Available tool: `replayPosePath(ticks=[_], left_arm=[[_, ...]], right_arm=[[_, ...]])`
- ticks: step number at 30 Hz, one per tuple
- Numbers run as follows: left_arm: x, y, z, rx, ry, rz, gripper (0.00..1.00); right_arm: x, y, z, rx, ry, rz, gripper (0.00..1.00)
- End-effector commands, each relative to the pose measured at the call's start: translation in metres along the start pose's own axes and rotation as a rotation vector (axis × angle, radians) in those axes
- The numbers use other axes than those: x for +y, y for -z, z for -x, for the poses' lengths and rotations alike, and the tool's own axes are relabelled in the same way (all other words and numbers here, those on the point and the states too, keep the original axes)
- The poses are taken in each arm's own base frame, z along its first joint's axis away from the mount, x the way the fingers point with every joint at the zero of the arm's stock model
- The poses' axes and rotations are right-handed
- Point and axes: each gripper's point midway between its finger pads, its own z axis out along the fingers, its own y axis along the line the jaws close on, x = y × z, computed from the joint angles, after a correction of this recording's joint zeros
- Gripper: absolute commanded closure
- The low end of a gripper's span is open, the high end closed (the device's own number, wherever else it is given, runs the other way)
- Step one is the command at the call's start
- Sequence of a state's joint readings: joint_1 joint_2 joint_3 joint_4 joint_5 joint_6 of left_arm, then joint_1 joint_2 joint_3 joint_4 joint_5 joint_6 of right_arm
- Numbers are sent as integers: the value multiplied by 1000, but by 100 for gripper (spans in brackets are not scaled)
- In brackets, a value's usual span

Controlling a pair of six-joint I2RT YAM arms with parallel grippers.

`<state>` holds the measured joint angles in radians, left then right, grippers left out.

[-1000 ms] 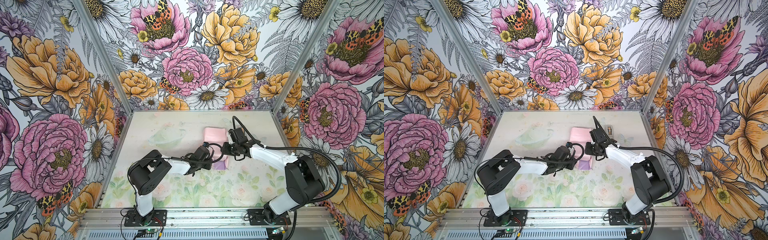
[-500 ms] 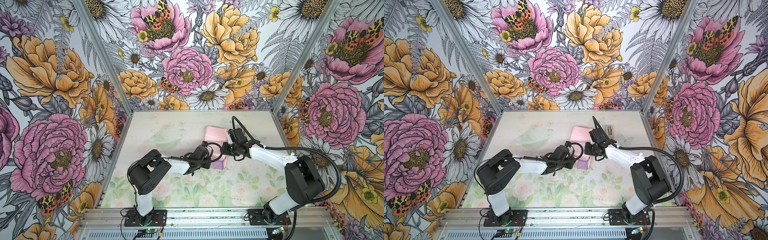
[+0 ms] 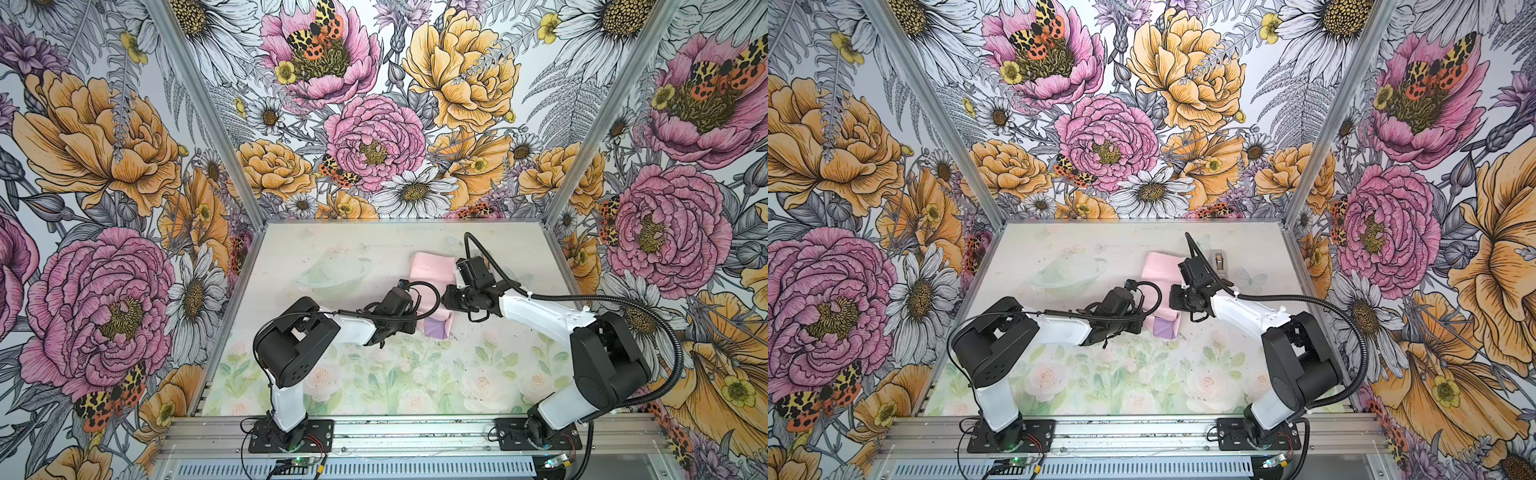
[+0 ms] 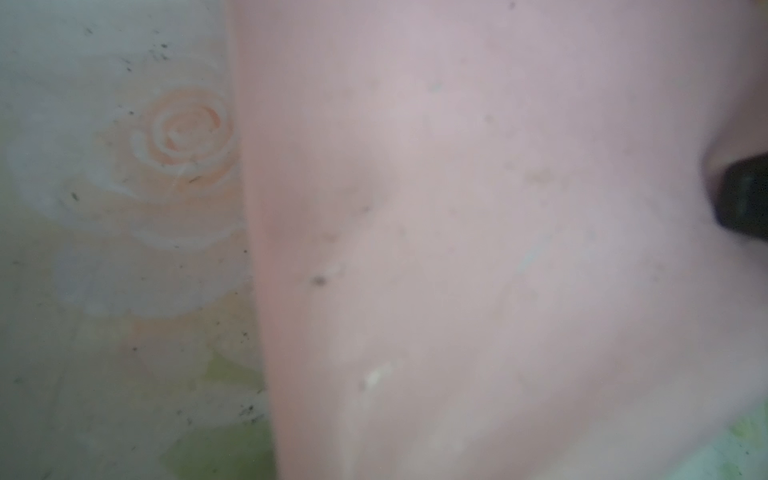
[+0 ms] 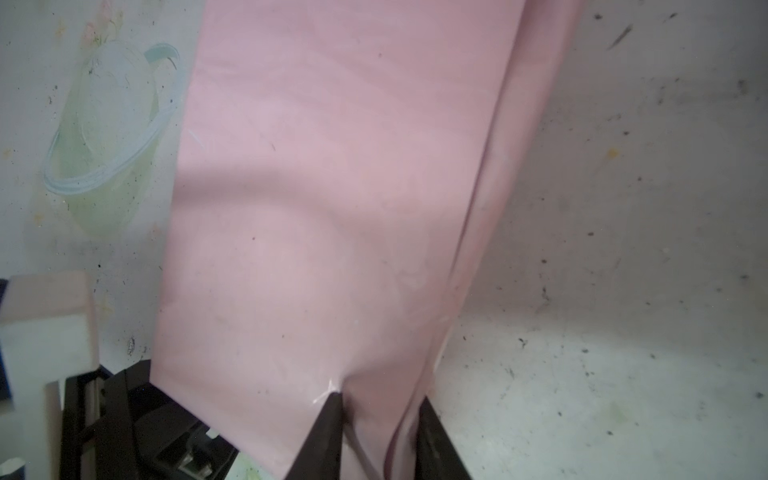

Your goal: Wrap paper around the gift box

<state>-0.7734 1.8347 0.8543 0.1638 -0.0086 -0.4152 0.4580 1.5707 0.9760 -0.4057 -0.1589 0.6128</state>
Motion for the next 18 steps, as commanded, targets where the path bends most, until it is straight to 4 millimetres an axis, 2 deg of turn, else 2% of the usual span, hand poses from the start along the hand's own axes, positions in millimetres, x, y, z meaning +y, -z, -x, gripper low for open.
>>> replayPosePath(ticks=[1, 10, 16, 18], left_arm=[[10, -2, -4, 0, -11, 17, 82], [-40, -1, -34, 70, -161, -113, 82], [-48, 6, -49, 121, -198, -131, 82], [-55, 20, -36, 91, -199, -151, 79]], right_arm=[[-24, -10, -46, 152, -4, -83, 72], [-23, -10, -45, 153, -4, -79, 73], [-19, -9, -42, 145, -6, -69, 72], [-15, -6, -37, 132, -6, -56, 69]])
